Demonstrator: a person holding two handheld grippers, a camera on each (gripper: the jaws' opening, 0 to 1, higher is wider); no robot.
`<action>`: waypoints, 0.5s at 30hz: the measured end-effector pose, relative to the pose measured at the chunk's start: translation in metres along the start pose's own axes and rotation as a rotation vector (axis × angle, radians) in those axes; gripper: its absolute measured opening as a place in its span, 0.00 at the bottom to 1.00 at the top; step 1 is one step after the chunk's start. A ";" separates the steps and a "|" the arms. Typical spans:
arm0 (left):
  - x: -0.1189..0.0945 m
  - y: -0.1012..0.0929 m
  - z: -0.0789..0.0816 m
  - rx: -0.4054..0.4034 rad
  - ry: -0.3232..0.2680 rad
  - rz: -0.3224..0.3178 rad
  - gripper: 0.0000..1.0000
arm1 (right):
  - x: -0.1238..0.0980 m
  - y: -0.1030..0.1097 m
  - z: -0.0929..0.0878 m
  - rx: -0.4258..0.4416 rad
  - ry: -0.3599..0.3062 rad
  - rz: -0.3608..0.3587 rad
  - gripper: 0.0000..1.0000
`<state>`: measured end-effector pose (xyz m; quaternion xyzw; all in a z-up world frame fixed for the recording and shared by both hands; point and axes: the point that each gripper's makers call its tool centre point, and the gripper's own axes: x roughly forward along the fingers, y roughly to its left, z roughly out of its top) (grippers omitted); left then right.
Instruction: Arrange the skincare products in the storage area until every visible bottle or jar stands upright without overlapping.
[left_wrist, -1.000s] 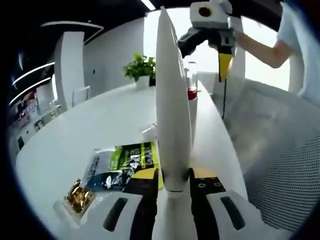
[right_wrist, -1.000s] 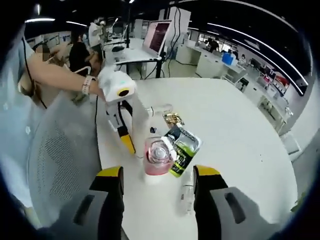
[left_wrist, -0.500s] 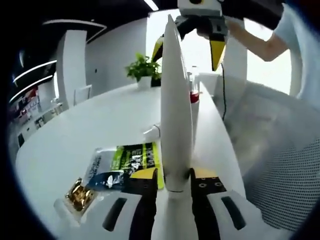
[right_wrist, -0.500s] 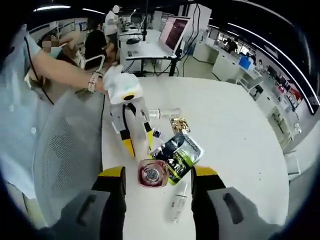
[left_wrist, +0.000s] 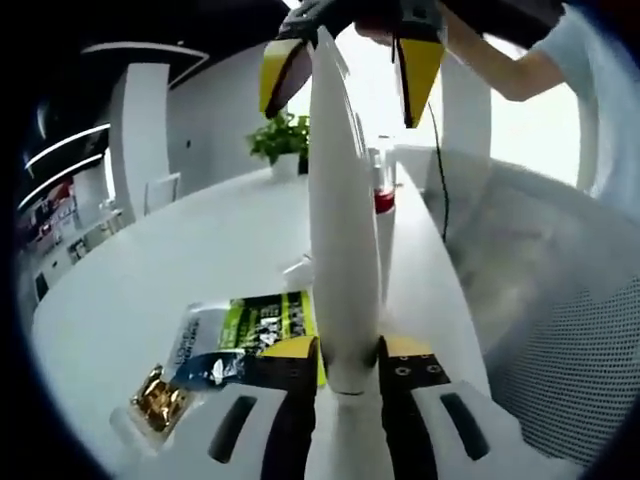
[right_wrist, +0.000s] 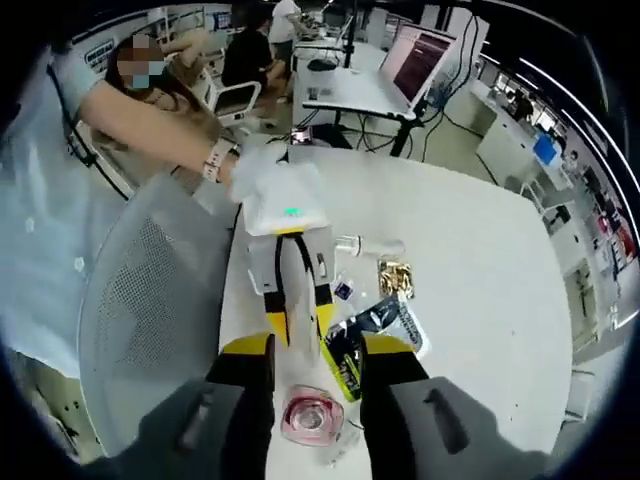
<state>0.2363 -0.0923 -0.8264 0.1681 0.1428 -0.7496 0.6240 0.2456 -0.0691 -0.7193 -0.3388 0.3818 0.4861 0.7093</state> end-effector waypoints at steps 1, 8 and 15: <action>0.000 0.000 0.000 0.002 0.003 -0.001 0.19 | 0.004 0.001 0.003 -0.008 0.008 0.007 0.31; -0.003 -0.001 0.002 0.029 0.017 0.014 0.19 | 0.015 0.002 0.006 -0.052 0.078 0.049 0.22; -0.004 0.000 0.003 0.013 0.013 0.023 0.18 | 0.021 0.000 0.008 -0.051 0.117 0.068 0.16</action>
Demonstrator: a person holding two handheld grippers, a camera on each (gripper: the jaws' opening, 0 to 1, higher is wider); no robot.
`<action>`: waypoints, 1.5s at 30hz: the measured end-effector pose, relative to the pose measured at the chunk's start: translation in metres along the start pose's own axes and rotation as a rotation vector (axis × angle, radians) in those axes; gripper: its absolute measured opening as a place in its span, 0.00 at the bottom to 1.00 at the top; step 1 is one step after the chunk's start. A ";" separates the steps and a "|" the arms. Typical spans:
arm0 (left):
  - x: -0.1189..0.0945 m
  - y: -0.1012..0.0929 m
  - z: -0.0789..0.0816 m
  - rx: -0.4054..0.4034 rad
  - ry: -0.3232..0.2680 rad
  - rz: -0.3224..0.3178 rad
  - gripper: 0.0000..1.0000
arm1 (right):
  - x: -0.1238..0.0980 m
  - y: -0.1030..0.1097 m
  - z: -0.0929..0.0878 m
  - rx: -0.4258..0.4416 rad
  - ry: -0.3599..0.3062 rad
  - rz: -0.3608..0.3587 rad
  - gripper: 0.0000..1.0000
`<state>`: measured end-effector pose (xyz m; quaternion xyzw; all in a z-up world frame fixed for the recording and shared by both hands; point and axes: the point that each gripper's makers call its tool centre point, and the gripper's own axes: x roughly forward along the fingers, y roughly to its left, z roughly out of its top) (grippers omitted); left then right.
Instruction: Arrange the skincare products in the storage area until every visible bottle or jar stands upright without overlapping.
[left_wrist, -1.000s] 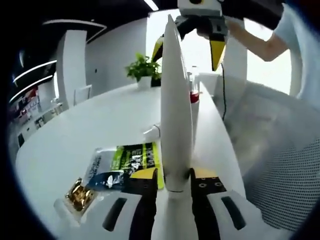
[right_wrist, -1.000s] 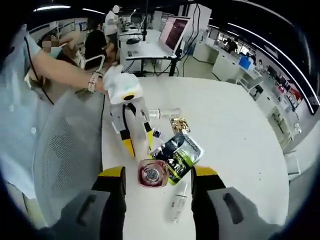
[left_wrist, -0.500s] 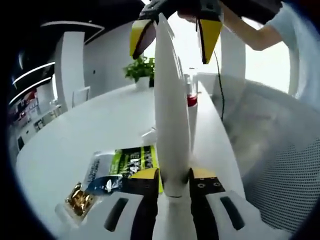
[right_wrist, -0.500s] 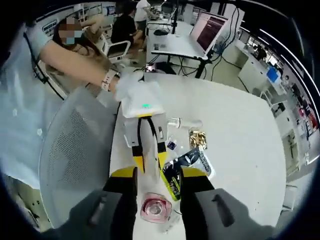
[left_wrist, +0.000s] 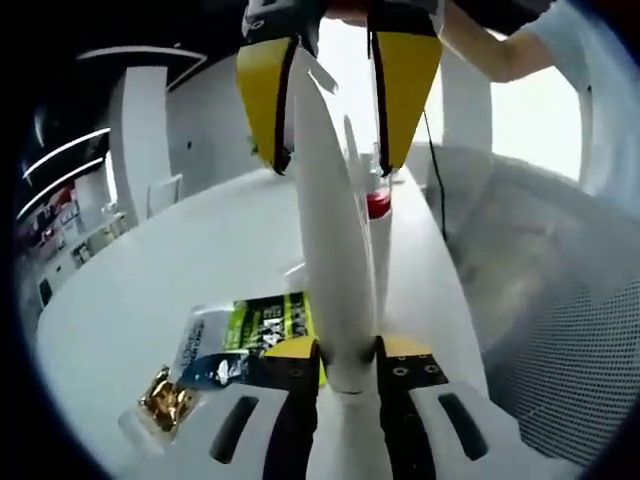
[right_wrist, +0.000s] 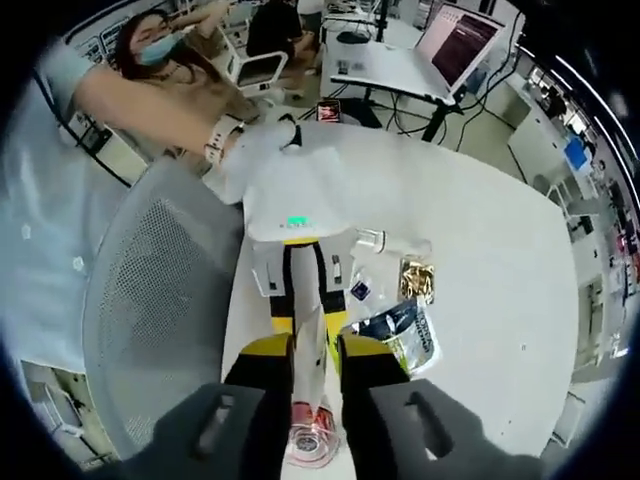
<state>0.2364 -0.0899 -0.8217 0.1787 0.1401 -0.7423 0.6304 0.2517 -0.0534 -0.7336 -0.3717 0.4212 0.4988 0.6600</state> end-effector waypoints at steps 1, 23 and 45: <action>0.000 0.000 0.000 0.002 0.001 0.001 0.18 | 0.000 0.000 0.000 -0.002 0.007 -0.001 0.15; -0.009 0.005 0.007 0.026 0.017 0.009 0.17 | 0.001 -0.003 -0.004 0.031 0.025 -0.003 0.06; 0.009 0.007 0.017 0.044 0.008 -0.061 0.16 | -0.004 -0.010 -0.033 0.092 0.073 0.009 0.07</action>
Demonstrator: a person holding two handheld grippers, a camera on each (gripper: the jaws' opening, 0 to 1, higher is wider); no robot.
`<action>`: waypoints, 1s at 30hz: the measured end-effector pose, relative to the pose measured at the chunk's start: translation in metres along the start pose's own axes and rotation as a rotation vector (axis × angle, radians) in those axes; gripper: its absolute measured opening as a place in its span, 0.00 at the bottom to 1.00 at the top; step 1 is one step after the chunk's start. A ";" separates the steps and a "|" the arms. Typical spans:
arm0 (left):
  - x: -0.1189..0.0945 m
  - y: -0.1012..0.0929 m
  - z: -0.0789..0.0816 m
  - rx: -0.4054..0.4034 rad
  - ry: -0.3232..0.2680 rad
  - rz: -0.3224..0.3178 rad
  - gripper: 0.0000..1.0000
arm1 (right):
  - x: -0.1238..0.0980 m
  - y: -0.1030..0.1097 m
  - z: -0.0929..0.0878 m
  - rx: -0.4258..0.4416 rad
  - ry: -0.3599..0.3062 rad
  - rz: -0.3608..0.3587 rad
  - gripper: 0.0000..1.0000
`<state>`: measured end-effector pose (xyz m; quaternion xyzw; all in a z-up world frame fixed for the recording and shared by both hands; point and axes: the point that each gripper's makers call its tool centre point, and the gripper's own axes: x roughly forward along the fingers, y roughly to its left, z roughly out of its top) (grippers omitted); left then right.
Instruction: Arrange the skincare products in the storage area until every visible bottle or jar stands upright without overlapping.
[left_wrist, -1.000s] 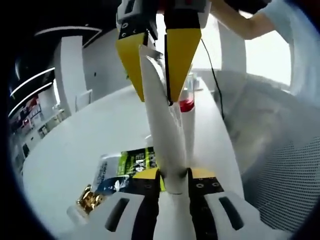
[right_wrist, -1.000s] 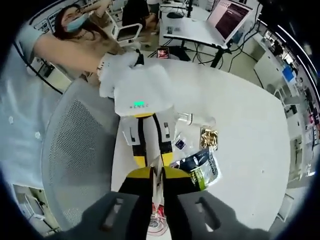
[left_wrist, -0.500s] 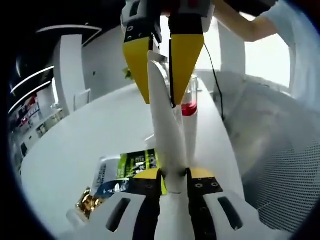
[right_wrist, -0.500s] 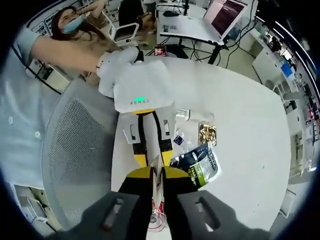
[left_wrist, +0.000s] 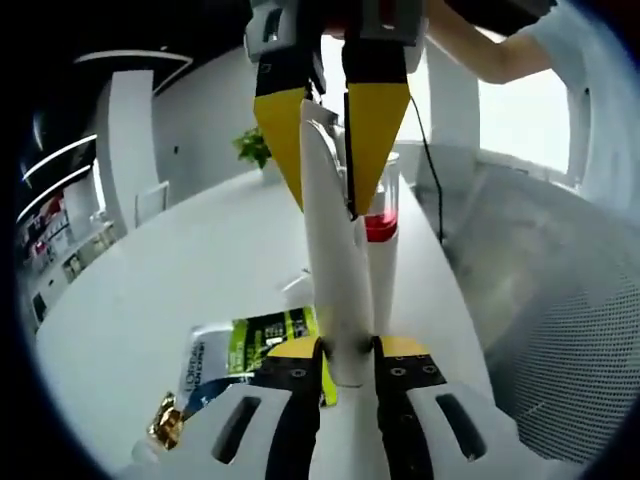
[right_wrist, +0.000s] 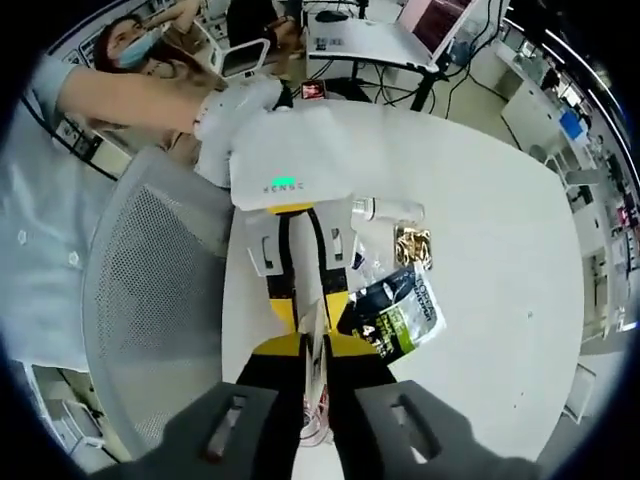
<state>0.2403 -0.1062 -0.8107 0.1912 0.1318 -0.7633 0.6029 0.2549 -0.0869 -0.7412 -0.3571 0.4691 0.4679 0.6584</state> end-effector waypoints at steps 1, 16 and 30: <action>0.000 0.000 0.000 0.001 0.002 -0.002 0.16 | 0.000 0.000 -0.001 0.004 0.000 0.001 0.07; 0.003 -0.002 0.001 0.017 0.015 -0.024 0.17 | 0.000 0.004 -0.003 -0.041 -0.002 0.000 0.10; -0.007 0.006 0.010 0.035 0.027 0.039 0.28 | -0.007 0.000 -0.006 0.012 -0.061 -0.045 0.33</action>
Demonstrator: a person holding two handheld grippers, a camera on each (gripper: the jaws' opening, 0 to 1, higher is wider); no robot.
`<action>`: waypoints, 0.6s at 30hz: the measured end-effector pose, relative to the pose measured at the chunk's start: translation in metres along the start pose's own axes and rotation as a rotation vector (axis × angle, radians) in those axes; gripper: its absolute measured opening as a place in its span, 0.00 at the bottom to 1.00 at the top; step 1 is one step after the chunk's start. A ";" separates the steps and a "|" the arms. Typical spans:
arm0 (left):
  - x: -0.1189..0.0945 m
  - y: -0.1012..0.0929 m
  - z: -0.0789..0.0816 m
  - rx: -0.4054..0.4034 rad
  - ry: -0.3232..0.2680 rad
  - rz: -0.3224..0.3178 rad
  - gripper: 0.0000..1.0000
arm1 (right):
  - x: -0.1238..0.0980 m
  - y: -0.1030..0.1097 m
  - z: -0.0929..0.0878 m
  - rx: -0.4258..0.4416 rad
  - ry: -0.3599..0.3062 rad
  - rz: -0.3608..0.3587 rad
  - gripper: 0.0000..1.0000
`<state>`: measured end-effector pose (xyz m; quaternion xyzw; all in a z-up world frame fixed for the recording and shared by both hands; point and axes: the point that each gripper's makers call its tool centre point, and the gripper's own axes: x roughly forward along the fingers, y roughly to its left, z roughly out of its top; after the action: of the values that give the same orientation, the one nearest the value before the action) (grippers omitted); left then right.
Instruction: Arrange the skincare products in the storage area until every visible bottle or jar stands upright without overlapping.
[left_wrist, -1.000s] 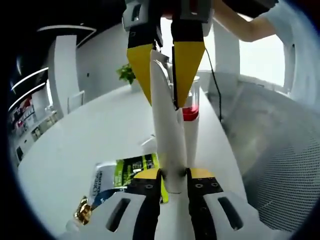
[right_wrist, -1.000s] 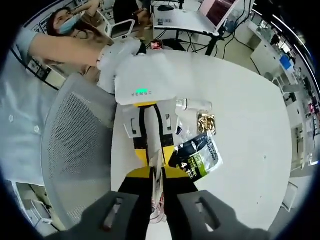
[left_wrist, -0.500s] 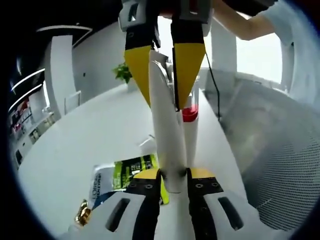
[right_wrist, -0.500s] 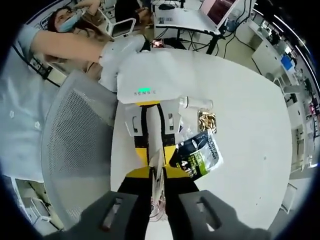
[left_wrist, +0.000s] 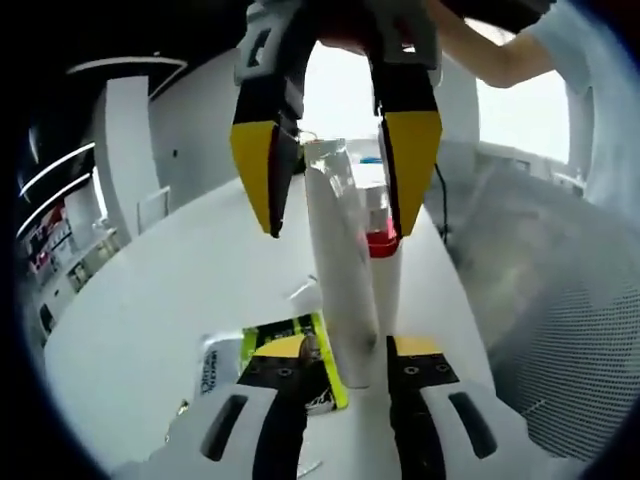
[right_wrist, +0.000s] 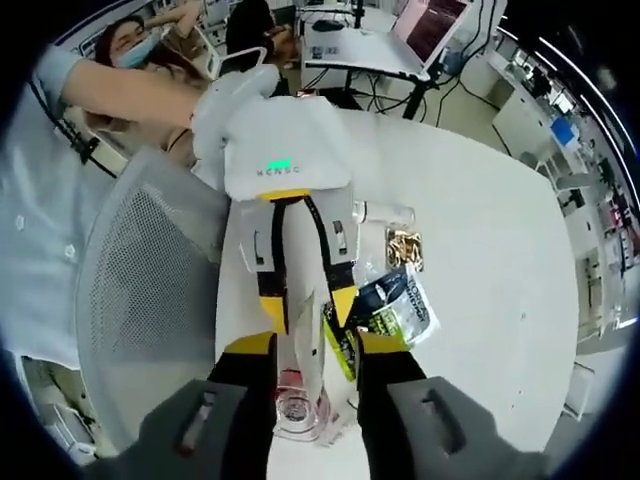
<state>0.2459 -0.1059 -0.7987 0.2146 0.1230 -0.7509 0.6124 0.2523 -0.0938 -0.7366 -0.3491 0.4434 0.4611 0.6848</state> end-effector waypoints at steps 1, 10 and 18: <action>-0.002 0.001 0.000 -0.004 0.002 0.003 0.28 | -0.001 0.000 -0.001 0.010 -0.007 -0.007 0.35; -0.017 0.006 0.002 -0.048 0.012 0.054 0.38 | -0.008 0.002 -0.019 0.094 -0.051 -0.070 0.51; -0.027 0.009 -0.001 -0.073 0.021 0.108 0.47 | -0.016 0.003 -0.035 0.154 -0.086 -0.130 0.65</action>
<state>0.2592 -0.0842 -0.7859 0.2065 0.1448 -0.7095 0.6580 0.2370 -0.1290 -0.7351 -0.3033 0.4239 0.3949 0.7565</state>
